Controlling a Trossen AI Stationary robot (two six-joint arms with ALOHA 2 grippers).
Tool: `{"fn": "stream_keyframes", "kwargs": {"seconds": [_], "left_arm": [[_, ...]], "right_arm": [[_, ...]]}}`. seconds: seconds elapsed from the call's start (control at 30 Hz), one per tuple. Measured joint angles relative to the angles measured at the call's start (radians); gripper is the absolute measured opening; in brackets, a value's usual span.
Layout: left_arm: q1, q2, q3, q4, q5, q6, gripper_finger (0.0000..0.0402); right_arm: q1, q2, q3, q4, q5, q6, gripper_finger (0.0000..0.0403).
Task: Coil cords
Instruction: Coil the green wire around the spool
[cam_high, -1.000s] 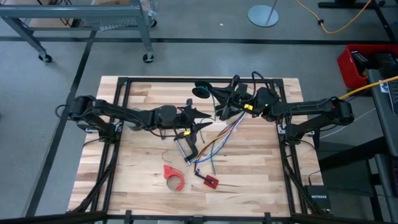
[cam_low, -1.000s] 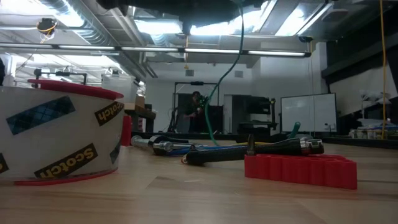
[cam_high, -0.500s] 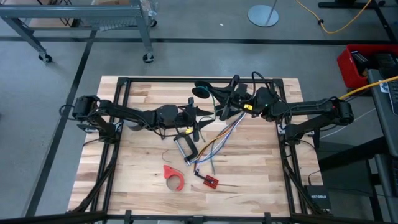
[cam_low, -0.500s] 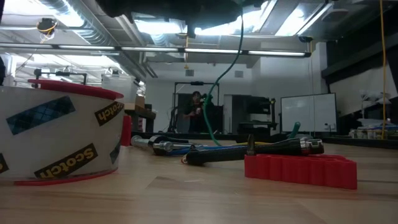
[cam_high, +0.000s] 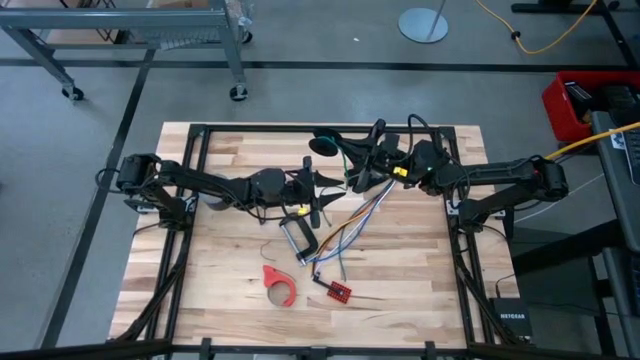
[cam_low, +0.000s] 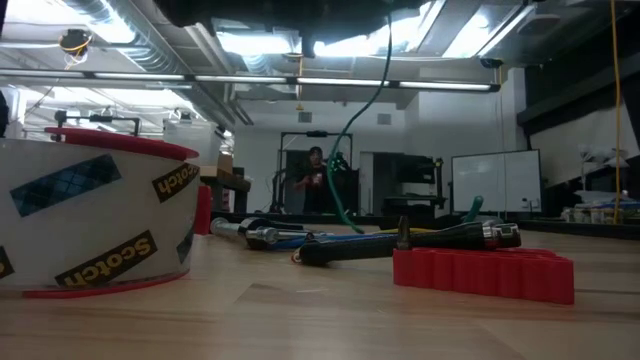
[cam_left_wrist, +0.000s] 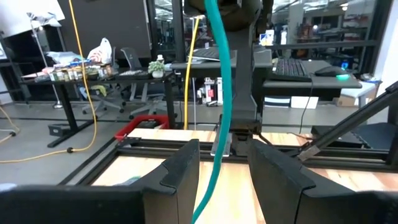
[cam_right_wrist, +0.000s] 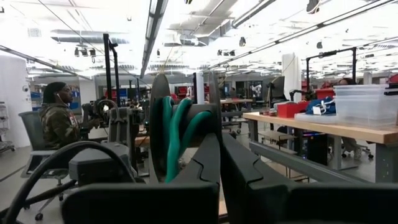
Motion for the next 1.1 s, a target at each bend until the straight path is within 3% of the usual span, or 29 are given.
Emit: {"fn": "stream_keyframes", "kwargs": {"seconds": [0.87,1.1], "left_arm": [[0.000,0.000,0.001,0.011,0.027,-0.026,0.0129],[0.001,0.000,0.001,0.010,0.027,-0.013,0.0070]], "right_arm": [[0.000,0.043,0.000,0.064,0.000,0.000,0.0000],[0.000,0.043,0.000,0.065,0.000,0.000,0.0000]]}}
